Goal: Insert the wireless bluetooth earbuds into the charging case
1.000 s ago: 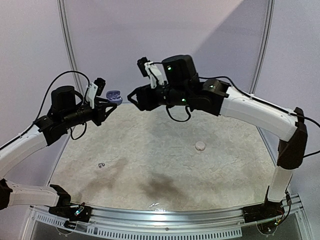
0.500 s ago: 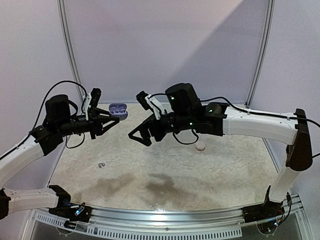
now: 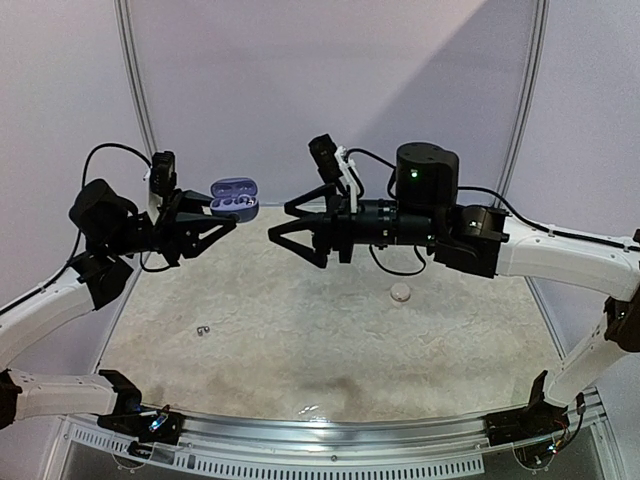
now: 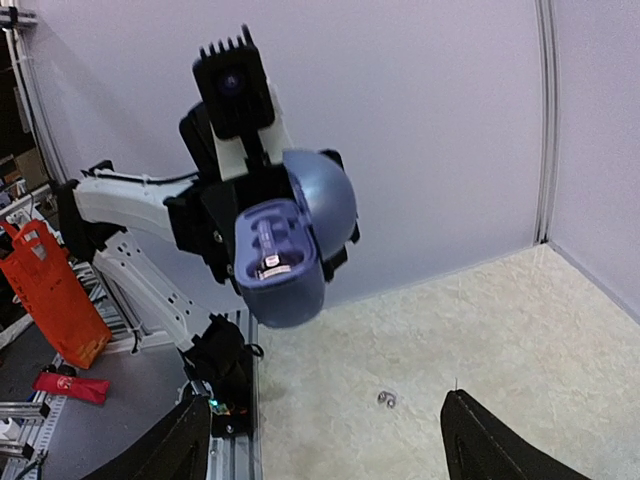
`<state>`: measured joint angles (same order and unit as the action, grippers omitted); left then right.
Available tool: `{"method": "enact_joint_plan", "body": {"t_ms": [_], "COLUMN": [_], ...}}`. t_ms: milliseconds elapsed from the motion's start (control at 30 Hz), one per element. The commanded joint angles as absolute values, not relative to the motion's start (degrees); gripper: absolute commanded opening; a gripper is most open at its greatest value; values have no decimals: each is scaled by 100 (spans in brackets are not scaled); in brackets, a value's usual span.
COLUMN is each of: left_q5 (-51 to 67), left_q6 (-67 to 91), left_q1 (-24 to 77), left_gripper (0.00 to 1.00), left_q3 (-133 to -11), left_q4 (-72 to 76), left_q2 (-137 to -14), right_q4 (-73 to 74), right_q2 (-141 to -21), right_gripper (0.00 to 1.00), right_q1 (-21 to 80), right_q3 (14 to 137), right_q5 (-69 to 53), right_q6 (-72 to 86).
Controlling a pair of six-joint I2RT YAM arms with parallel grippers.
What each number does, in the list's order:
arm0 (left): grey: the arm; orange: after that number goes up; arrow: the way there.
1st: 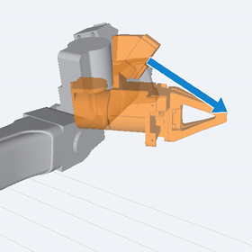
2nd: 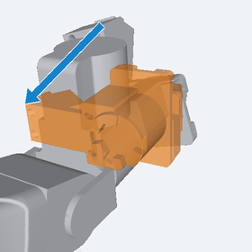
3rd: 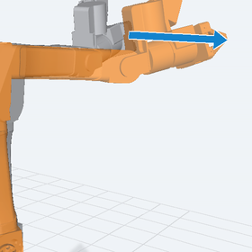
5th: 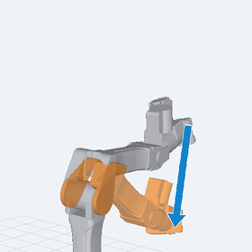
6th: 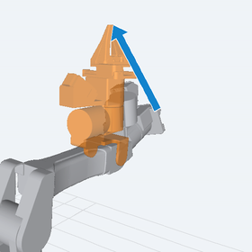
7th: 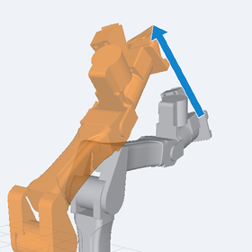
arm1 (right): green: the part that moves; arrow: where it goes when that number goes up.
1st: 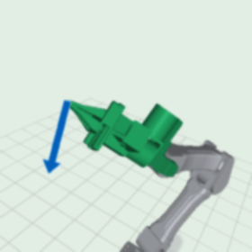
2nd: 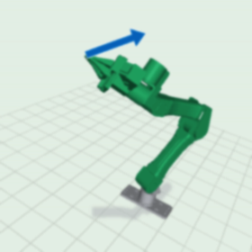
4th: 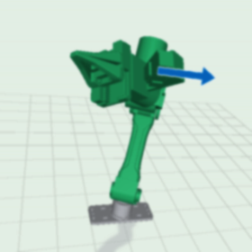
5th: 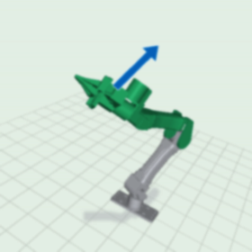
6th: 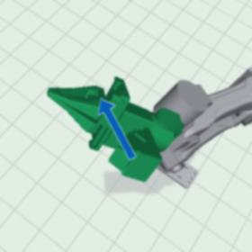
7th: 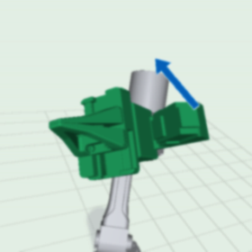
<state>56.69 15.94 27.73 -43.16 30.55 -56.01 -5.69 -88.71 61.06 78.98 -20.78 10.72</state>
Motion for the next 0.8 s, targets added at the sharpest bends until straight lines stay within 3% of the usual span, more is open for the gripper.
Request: {"method": "enact_joint_plan", "body": {"t_ms": [0, 267, 467, 767], "left_q5": [5893, 5795, 5662, 5451], "left_q6": [1919, 1971, 1918, 1793], "left_q1": [2990, 3221, 3387, 3514], "left_gripper": [0, 0, 0, 0], "left_q3": [-4468, -4711, -4704, -4734], "left_q4": [3832, 3771, 3724, 3709], "left_q2": [-5723, -5758, -5758, -5723], "right_q4": [-1132, -889, -843, -497], "right_q2": [-8603, -8834, -8990, -9135], "right_gripper": [76, 55, 54, 42], "right_q1": [6160, 6367, 6552, 6657], "right_q3": [7885, 8278, 8602, 8798], "right_q5": [-2201, -1890, -1918, -1786], "right_q6": [1001, 757, 681, 737]}}
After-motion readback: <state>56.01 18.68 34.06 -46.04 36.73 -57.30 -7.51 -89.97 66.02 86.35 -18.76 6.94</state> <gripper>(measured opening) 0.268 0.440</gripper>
